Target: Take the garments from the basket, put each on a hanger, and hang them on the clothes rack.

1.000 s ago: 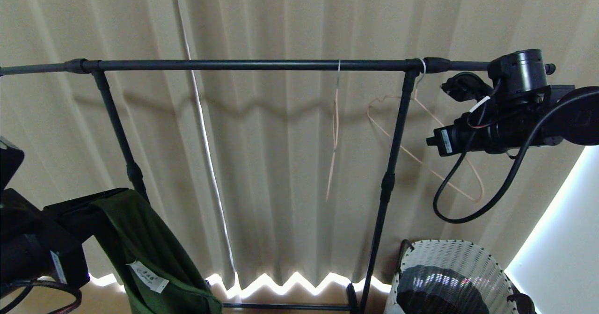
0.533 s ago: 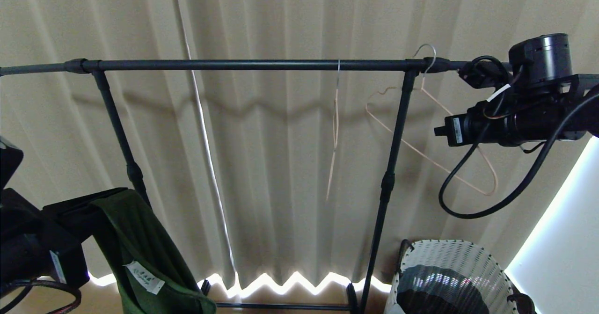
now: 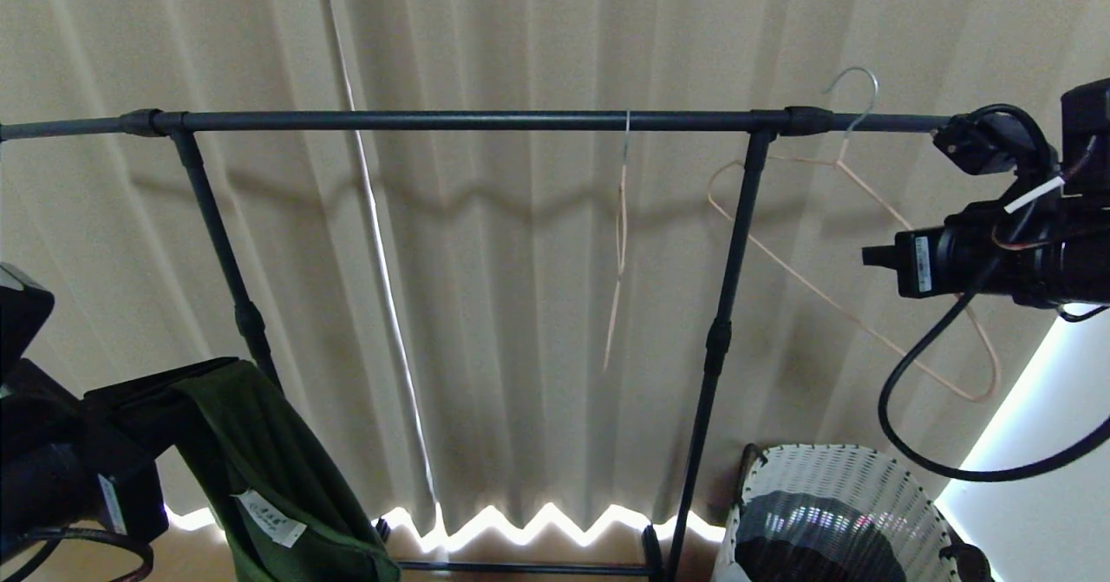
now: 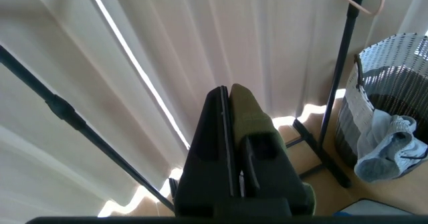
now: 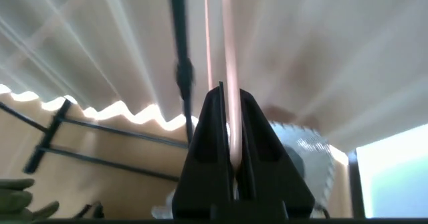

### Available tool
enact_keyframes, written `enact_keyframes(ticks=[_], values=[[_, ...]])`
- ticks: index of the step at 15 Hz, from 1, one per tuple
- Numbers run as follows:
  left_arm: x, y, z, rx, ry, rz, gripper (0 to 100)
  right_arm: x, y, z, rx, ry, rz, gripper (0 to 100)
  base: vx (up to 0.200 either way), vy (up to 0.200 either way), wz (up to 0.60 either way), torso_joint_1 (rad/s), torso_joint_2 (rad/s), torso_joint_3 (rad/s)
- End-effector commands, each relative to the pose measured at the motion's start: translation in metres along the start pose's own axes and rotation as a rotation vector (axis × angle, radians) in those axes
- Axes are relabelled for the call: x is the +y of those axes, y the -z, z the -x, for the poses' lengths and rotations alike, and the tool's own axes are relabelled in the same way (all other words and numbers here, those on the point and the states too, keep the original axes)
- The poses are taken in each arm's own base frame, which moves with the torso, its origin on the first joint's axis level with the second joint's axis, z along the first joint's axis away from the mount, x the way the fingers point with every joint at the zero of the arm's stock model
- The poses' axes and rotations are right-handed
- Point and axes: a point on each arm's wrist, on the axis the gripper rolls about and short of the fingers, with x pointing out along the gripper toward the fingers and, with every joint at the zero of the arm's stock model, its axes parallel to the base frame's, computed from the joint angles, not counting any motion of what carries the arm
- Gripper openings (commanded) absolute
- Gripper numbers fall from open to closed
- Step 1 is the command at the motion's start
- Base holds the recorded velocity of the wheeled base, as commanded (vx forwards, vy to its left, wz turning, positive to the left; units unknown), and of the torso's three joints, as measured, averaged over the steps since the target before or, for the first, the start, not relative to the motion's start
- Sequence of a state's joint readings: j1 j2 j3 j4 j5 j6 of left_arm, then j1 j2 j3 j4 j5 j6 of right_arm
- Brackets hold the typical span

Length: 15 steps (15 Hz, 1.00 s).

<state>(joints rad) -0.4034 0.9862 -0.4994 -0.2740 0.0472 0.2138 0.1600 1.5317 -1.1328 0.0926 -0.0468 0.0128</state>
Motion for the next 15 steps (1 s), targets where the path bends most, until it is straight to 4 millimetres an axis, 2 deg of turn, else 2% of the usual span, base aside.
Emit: enact_keyframes(ticks=[1, 7, 13, 15], values=[[0.0, 0.001, 0.001, 0.001, 0.0, -0.001, 0, -0.003, 0.014, 0.025, -0.008, 0.027, -0.002, 0, -0.2, 0.0, 0.0, 0.007, 0.01, 0.002], [-0.001, 0.006, 0.003, 0.008, 0.001, -0.003, 0, -0.008, 0.038, 0.054, -0.011, 0.039, -0.011, 0, -0.2, 0.0, 0.0, 0.001, 0.0, 0.003], [-0.002, 0.01, 0.004, 0.016, 0.0, -0.012, 0, -0.008, 0.05, 0.058, 0.012, 0.039, -0.01, 0, -0.2, 0.0, 0.0, 0.0, 0.0, 0.002], [-0.002, 0.012, 0.004, 0.024, 0.002, -0.011, 0, -0.008, 0.051, 0.061, 0.006, 0.039, -0.01, 0, 0.0, 0.0, 0.0, 0.0, 0.0, 0.0]])
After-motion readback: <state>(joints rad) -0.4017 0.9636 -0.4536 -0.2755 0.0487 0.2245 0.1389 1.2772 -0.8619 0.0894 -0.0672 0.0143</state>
